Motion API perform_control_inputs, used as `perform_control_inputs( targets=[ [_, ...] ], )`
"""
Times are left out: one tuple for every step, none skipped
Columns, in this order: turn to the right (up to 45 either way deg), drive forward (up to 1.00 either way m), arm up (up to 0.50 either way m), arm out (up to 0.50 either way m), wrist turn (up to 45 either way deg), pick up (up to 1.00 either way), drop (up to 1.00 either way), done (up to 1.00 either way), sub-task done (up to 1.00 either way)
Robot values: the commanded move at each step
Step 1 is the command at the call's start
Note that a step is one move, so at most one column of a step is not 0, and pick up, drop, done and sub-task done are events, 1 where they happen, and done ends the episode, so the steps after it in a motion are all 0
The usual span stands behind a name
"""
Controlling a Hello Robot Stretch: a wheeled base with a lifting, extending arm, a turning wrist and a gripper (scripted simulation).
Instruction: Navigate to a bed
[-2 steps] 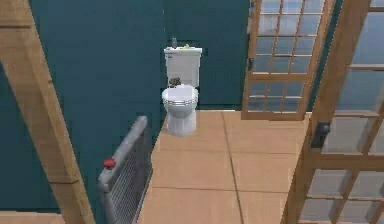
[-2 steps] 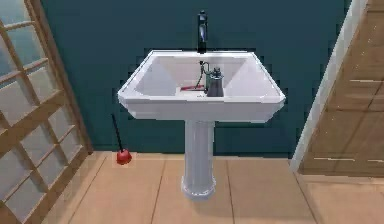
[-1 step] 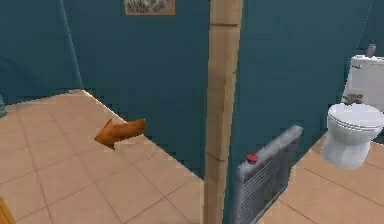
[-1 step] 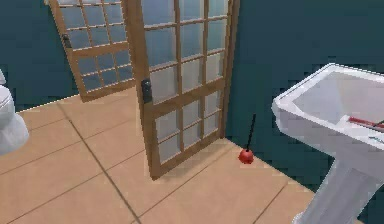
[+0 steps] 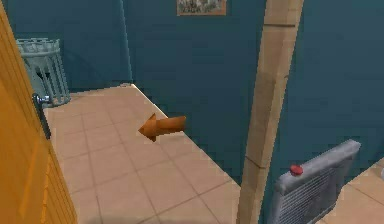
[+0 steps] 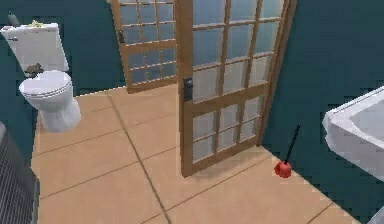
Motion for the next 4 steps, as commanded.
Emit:
perform_control_inputs(
  targets=[
    [0.0, 0.30, 0.00, 0.00, 0.0, 0.00, 0.00, 0.00, 0.00],
    [-12.0, 0.00, 0.00, 0.00, 0.0, 0.00, 0.00, 0.00, 0.00],
    [0.0, 1.00, 0.00, 0.00, 0.0, 0.00, 0.00, 0.00, 0.00],
    [-18.0, 0.00, 0.00, 0.00, 0.0, 0.00, 0.00, 0.00, 0.00]
  ],
)
